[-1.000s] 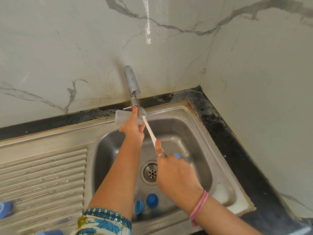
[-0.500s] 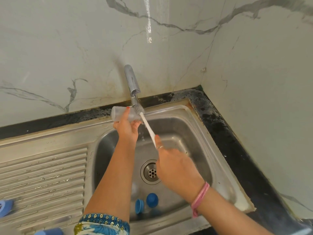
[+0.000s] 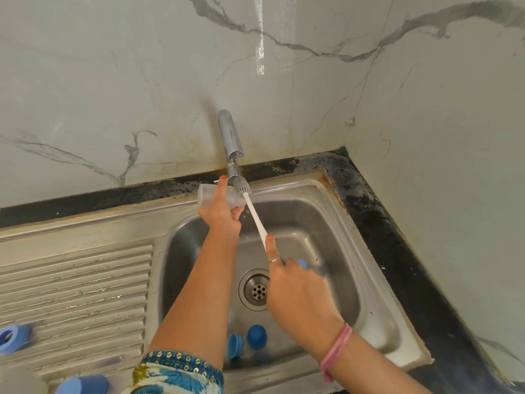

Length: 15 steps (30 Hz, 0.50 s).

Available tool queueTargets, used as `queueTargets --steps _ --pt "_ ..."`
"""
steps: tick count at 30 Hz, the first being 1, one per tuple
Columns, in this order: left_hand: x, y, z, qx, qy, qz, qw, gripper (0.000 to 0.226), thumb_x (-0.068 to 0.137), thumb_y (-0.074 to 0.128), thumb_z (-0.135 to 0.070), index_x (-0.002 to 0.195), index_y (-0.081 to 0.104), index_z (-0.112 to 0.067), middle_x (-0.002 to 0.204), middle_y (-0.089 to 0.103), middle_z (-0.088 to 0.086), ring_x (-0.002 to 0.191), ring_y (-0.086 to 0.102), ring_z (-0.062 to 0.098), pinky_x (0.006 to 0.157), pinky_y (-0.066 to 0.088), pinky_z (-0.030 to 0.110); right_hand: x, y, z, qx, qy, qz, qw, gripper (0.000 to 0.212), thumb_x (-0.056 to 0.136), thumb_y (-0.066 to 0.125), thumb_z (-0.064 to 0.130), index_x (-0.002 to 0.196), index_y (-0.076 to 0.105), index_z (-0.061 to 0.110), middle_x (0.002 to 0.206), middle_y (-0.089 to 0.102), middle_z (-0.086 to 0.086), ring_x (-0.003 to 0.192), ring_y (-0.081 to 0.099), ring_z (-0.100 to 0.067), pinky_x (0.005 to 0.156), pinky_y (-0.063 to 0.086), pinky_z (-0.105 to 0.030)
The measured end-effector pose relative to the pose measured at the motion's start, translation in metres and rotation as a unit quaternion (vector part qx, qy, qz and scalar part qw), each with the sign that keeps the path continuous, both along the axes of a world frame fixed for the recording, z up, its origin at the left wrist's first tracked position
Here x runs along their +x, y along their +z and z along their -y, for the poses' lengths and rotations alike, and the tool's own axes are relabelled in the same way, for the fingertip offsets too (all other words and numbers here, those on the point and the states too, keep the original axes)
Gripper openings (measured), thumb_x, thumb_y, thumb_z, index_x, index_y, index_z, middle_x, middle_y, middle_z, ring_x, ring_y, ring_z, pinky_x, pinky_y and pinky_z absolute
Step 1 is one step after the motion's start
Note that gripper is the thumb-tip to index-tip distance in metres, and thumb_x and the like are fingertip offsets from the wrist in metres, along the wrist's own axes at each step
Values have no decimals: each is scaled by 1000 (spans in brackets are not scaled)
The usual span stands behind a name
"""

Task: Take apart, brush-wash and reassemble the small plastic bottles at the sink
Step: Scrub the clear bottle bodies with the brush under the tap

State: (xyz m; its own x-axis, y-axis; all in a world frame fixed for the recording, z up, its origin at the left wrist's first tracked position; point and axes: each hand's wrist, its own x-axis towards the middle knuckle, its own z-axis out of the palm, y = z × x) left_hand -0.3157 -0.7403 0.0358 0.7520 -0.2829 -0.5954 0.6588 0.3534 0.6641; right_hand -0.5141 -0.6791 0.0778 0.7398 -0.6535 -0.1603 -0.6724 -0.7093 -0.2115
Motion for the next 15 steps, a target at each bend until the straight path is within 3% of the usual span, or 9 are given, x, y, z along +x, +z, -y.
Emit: queueTargets --steps 3,6,8,11,15 --pt "-1 -1 1 -21 11 -22 999 63 73 85 -25 125 51 -10 100 60 8 85 64 23 60 59 40 -4 -1 -5 11 2 -4 1000 72 95 31 5 153 -12 14 103 56 -10 72 47 -22 66 47 -34" --pt "-6 0 2 -40 -30 -9 999 61 78 81 -25 128 49 -11 100 57 6 92 64 24 58 58 37 0 -2 8 11 -7 9 1000 74 95 35 8 153 -10 15 91 51 -6 73 52 -20 65 48 -32" --pt "-7 -1 2 -44 -51 -2 998 58 83 74 -20 132 44 -11 100 52 6 92 61 25 61 58 37 5 -1 18 22 -18 21 999 75 94 39 9 154 -6 18 85 47 -3 75 55 -21 68 51 -34" --pt "-8 -1 3 -69 -77 8 995 60 86 66 -17 136 32 -13 106 48 11 95 59 27 65 58 40 12 4 30 61 -33 40 997 72 94 39 11 154 0 22 92 56 -6 85 61 -28 73 54 -43" --pt "-8 -1 4 -39 -65 23 997 69 79 79 -15 127 30 -17 122 47 13 110 58 32 81 56 56 16 4 35 59 -29 38 997 71 95 38 11 155 0 20 97 59 -9 86 62 -29 73 54 -42"
